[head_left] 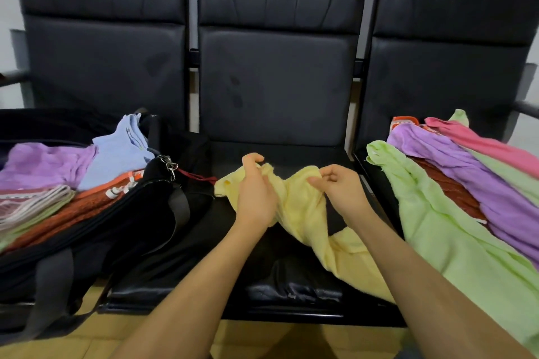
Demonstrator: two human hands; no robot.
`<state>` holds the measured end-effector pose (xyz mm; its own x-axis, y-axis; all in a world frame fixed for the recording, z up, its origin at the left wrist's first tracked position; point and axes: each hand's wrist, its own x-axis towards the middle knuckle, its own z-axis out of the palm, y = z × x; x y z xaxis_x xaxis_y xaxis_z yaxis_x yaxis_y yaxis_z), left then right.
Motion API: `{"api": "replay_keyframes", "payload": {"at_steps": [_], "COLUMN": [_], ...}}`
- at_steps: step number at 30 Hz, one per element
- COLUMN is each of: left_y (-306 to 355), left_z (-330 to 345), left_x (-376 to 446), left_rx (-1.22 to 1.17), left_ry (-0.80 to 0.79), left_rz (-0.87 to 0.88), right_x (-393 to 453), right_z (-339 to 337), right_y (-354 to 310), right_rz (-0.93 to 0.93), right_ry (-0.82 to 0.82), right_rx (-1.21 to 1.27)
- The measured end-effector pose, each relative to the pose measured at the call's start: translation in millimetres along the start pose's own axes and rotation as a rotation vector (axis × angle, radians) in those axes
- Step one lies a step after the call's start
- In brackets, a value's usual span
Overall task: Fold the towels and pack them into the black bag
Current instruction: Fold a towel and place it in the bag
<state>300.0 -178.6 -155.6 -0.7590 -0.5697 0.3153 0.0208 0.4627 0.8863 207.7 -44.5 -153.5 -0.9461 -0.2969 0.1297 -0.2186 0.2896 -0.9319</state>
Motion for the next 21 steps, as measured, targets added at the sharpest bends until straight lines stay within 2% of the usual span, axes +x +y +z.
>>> {"api": "replay_keyframes", "payload": {"at_steps": [4, 7, 10, 13, 15, 18, 21], "left_y": [3.5, -1.4, -1.6, -0.6, -2.2, -8.8, -13.6], "left_z": [2.4, 6.8, 8.2, 6.9, 5.0, 1.4, -3.3], "left_x": [-6.5, -5.1, -4.6, -2.4, 0.5, 7.0, 12.2], "left_rx": [0.08, 0.157, 0.143, 0.137, 0.162, 0.245, 0.278], "left_ry": [-0.133, -0.24, -0.268, -0.174, -0.081, 0.03, 0.09], "left_rz": [0.164, 0.163, 0.16, 0.15, 0.131, 0.126, 0.106], "right_x": [-11.5, -16.1, -17.2, -16.4, -14.1, -9.3, -5.6], "right_z": [3.3, 3.6, 2.9, 0.7, -0.8, -2.6, -4.7], "right_y": [-12.5, -19.3, -22.0, -23.0, -22.1, -17.8, -15.5], "right_rz": [-0.089, -0.16, -0.178, -0.186, -0.178, -0.172, -0.138], "right_ry": [0.01, -0.038, -0.112, -0.162, -0.108, 0.035, 0.034], "right_rx": [0.012, 0.074, 0.157, 0.196, 0.198, 0.071, 0.007]}}
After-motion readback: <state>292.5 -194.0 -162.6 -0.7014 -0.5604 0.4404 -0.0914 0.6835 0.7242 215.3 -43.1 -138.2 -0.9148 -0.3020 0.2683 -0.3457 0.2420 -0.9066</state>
